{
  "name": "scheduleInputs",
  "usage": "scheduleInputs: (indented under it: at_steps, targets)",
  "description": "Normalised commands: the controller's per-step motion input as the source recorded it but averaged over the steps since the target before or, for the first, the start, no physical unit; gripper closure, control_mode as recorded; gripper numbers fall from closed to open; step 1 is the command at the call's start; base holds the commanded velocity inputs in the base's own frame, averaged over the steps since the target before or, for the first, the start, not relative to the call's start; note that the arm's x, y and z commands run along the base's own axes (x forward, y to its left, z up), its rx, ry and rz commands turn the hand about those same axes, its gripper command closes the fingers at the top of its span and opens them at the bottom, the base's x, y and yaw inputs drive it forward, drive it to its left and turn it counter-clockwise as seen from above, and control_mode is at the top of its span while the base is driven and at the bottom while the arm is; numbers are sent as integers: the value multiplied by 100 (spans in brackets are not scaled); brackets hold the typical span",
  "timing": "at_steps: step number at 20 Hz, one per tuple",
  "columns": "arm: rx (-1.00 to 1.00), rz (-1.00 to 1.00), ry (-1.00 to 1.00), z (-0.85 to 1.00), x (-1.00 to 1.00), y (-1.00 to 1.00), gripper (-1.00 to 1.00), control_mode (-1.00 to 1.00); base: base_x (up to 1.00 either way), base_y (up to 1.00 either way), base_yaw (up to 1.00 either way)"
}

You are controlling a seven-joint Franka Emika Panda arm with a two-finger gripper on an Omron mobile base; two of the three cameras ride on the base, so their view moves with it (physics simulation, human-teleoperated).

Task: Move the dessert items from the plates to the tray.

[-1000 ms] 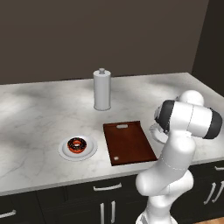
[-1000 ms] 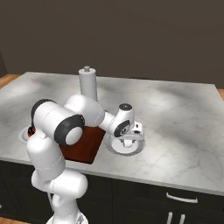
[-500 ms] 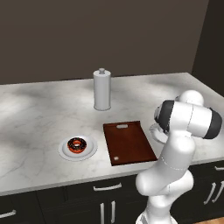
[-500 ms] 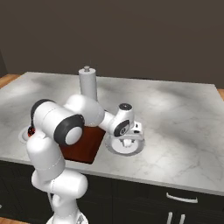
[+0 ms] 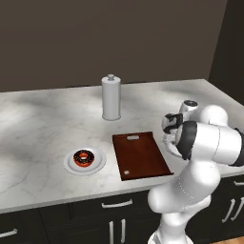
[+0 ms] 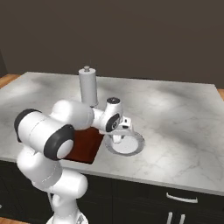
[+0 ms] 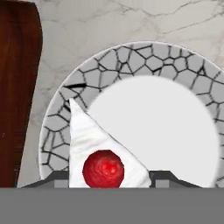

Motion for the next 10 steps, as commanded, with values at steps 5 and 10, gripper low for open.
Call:
scheduleInputs:
  at_steps: [5,10]
  targets:
    - [0,2,0,42,-27,65,100,-100,0,0,0]
    - [0,3,0,29,-2,77,100,-100,0,0,0]
